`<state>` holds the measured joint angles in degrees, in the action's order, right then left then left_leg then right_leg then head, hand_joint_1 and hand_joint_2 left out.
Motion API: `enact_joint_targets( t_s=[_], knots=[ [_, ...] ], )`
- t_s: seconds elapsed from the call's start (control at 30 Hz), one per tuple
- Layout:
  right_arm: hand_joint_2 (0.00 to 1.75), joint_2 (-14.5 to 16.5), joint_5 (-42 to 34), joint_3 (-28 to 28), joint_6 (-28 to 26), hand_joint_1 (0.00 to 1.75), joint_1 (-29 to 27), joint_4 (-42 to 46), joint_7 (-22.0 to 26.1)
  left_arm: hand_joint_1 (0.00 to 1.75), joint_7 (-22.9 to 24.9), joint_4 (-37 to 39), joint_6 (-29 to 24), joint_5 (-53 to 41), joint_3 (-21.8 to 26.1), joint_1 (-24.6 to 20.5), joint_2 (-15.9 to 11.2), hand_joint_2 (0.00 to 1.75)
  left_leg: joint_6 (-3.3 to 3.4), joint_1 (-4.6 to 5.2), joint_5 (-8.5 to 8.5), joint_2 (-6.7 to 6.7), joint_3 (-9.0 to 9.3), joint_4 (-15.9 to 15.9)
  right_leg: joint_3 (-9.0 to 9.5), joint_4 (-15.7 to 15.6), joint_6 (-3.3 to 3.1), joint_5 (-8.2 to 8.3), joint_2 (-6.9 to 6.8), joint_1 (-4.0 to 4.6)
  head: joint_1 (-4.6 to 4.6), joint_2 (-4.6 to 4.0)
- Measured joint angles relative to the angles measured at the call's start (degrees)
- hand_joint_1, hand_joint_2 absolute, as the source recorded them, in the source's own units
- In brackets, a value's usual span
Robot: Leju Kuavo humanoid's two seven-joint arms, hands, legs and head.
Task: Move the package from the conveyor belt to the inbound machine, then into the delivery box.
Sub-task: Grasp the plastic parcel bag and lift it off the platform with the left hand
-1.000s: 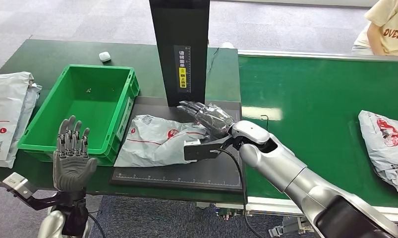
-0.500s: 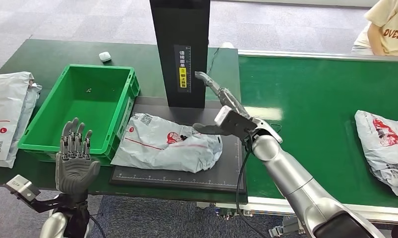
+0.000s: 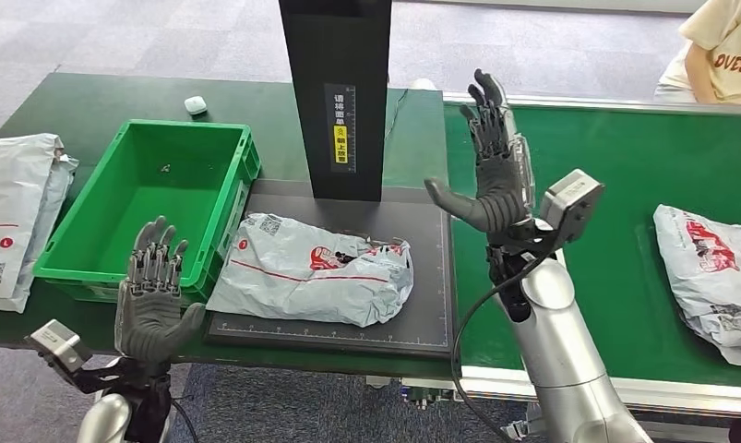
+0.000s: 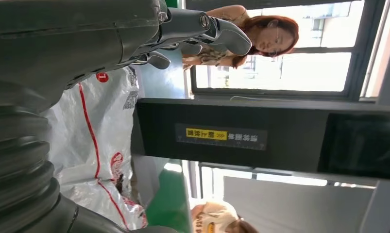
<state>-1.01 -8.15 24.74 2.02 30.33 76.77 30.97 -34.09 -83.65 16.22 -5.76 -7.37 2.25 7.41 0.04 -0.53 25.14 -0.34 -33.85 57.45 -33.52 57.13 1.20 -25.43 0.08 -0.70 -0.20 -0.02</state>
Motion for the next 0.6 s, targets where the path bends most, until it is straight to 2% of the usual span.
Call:
enact_joint_targets(
  t_s=[0.2, 0.33, 0.4, 0.47, 0.6],
  knots=[
    [1.75, 1.7, 0.3, -4.8, 0.5, 0.00, -3.1, 3.3, -0.1, 0.00, 0.2, 0.0, -3.1, -7.9, -2.3, -1.1, 0.0, 1.75, 0.00, 0.00, 0.00, 0.01, 0.03, 0.0, 0.00, 0.0, 0.00, 0.01, 0.01, 0.00, -0.01, 0.00],
    [1.75, 2.9, 1.9, -7.5, 1.6, 0.00, -4.8, 4.6, 0.1, 0.00, 3.2, 0.7, -12.5, -28.1, -6.3, -3.8, -0.2, 1.75, 0.01, 0.00, -0.01, -0.03, 0.02, 0.0, 0.00, 0.0, 0.00, 0.01, -0.05, 0.00, -0.01, 0.00],
    [1.75, 3.7, 3.1, -9.0, 2.4, 0.00, -5.7, 5.3, 0.1, 0.00, 7.2, 3.1, -17.3, -40.3, -10.0, -6.9, -0.4, 1.75, 0.01, 0.01, -0.01, -0.05, 0.02, 0.0, 0.01, 0.0, 0.01, 0.01, -0.06, -0.01, 0.00, 0.00],
    [1.75, 4.4, 4.2, -10.4, 3.2, 0.00, -6.4, 5.9, 0.1, 0.00, 11.3, 7.2, -19.9, -49.1, -14.3, -11.1, -0.6, 1.75, 0.01, 0.02, -0.02, -0.05, 0.03, 0.0, 0.03, 0.0, 0.02, 0.03, -0.06, -0.02, 0.00, 0.00],
    [1.75, 5.7, 5.4, -12.5, 4.3, 0.00, -7.0, 6.0, 0.1, 0.00, 16.9, 18.8, -19.7, -57.1, -21.1, -19.7, -0.5, 1.75, 0.02, 0.04, -0.04, -0.04, 0.04, 0.0, 0.03, 0.0, 0.05, 0.07, -0.03, -0.04, 0.01, 0.00]
  ],
)
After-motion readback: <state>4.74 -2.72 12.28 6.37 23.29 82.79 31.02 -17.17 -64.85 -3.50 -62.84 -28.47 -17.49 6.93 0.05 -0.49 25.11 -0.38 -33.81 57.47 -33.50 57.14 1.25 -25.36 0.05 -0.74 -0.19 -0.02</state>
